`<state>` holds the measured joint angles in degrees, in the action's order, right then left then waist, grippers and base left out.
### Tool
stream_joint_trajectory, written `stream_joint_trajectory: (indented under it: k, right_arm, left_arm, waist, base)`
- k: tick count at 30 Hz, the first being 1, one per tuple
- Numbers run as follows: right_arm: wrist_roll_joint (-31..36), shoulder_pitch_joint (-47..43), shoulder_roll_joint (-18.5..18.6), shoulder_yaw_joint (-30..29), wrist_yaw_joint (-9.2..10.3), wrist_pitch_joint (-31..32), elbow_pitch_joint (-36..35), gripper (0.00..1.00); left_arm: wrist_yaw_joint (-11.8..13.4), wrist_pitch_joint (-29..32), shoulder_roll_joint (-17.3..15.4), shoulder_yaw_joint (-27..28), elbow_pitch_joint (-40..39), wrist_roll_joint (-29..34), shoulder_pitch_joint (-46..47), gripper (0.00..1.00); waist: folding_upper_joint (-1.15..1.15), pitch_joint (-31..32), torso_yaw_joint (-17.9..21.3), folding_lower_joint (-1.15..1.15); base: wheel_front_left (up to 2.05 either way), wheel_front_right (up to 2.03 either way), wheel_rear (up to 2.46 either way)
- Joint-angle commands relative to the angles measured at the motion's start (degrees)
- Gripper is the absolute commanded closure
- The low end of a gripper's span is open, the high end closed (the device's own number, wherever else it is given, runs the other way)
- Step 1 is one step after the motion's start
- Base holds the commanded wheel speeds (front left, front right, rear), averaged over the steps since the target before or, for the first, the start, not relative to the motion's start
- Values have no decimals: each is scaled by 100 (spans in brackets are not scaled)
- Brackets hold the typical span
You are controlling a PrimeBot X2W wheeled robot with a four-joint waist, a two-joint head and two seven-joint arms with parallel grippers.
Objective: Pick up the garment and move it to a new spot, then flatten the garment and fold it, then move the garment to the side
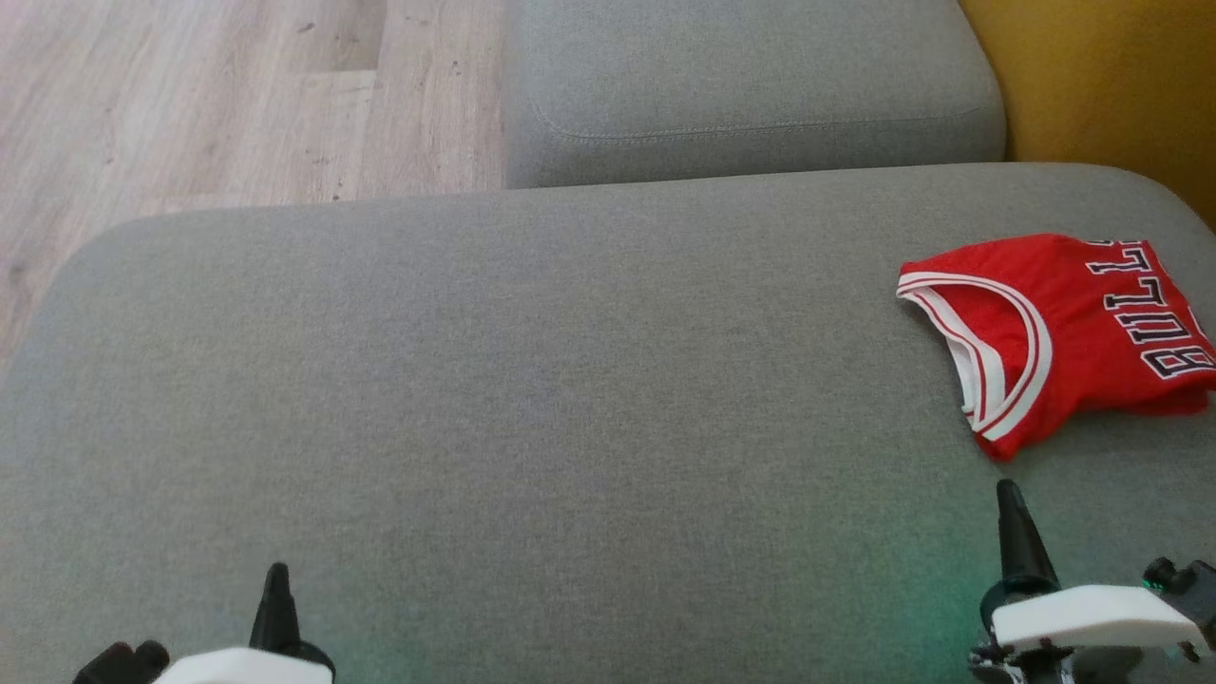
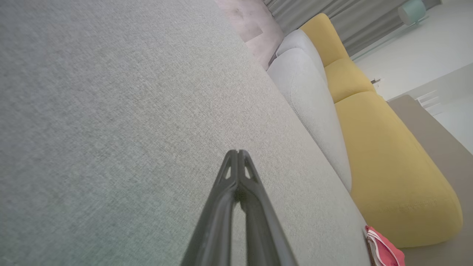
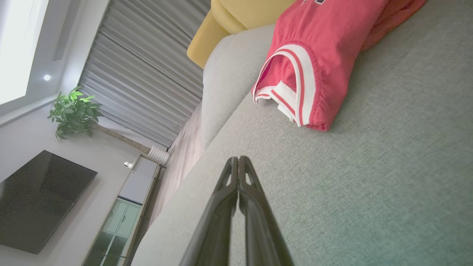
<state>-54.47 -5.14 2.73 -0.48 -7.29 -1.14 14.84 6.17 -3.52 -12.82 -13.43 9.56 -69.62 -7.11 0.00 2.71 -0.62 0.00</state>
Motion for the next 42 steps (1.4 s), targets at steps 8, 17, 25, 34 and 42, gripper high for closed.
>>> stream_joint_trajectory:
  k: [8, 17, 25, 34, 42]
  right_arm:
    - [-663, 481, 128, -31, -12, 101, -162, 100]
    - [-1252, 595, 132, -101, -13, 193, -150, 100]
    - [-1774, 697, 134, -166, -15, 277, -138, 100]
    - [-2360, 812, 135, -240, -16, 373, -125, 100]
    - [-2813, 902, 134, -299, -17, 449, -115, 100]
  left_arm:
    - [-245, 150, 123, 454, -46, -393, 518, 100]
    - [-448, 292, 269, 717, 43, -742, 664, 100]
    - [-628, 418, 399, 952, 122, -1052, 793, 100]
    - [-830, 561, 547, 1217, 211, -1399, 938, 100]
    - [-987, 672, 661, 1423, 280, -1667, 1051, 100]
  waist:
    - [0, -43, 9, 0]
    - [0, -87, 19, 0]
    - [0, -127, 27, 0]
    - [0, -171, 37, 0]
    - [0, -206, 44, 0]
  base:
    - [0, 0, 0]
    - [0, 0, 0]
    - [0, 0, 0]
    - [0, 0, 0]
    - [0, 0, 0]
